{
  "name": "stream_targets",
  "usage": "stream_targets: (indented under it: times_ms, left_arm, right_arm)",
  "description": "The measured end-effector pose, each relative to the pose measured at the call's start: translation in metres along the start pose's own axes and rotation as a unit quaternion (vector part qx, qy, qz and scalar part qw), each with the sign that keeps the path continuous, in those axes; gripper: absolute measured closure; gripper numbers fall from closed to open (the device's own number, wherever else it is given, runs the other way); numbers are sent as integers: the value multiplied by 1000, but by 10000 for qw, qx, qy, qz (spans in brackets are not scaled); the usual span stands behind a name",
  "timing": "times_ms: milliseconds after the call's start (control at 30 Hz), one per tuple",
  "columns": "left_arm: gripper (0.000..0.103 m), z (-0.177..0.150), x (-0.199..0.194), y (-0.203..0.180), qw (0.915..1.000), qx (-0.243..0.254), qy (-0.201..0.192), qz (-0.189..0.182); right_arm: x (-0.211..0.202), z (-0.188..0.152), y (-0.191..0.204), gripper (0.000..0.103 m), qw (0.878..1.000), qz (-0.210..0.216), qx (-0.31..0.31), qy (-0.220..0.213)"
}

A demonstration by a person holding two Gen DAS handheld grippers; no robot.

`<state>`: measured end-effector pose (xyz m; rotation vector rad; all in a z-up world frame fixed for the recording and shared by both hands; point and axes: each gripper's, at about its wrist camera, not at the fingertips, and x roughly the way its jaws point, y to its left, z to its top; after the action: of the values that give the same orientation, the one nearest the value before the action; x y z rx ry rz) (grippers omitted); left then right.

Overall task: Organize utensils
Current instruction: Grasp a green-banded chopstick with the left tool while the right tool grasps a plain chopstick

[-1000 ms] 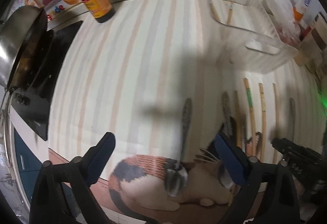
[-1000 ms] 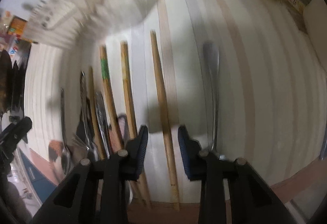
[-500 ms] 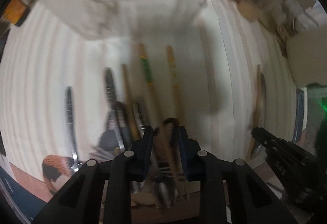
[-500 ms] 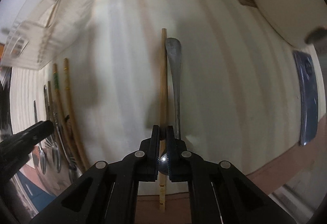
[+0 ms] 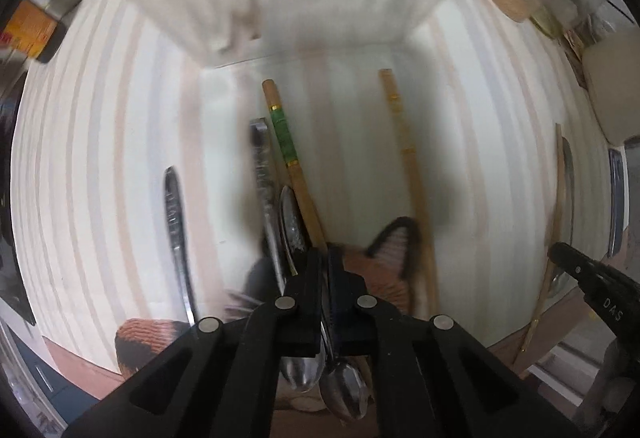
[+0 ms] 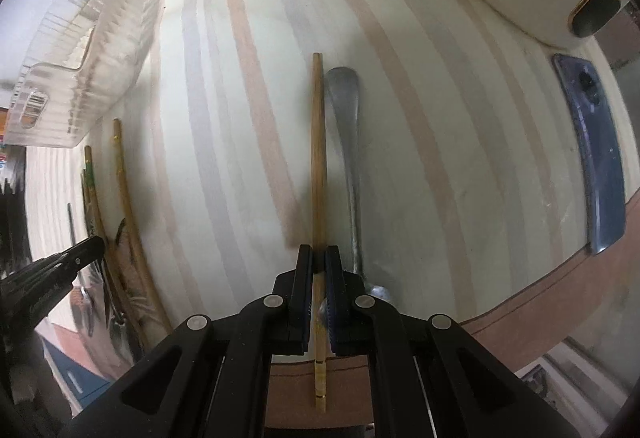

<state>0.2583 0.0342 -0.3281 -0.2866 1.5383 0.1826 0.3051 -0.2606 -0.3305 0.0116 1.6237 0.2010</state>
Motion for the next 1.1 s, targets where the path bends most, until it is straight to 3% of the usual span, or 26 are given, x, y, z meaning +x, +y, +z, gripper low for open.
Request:
stream_targets:
  times_ms: [167,367,433,500,567,733,933,1100]
  left_arm:
    - [92,3,7,13,9997,-138,120,-184]
    - [98,4,7,-4,10000,-40,11,18]
    - [99,-3,3,-26,9997,213,-124,87]
    - [99,-2,13,-42,9994,347,40,-62]
    - [97,-5,16,-45,9994,330,9,-36]
    - [92,-22,18,-56,9988,473,-20,81]
    - [92,-44,17,-55,9984,520,-119,204]
    - [96,-42,9,-68,9981,524,-147,272]
  right_arm:
    - [4,5,9,96,9999,-20,-118,61]
    - [8,10,30,96,9995,-178,-237,89]
    - [8,9,30,96,9998,-6,-187,79]
    - [11,2,44,96,9993,87,-349,122]
    - [11,-2,52,96,9972,-84,-735,126]
    - [15,-10,63,95,9953,-269,-876,313]
    - [17,-22,79,95,9948,-443,-906,119]
    - [18,-21,89,96,9945,-434,-951,93]
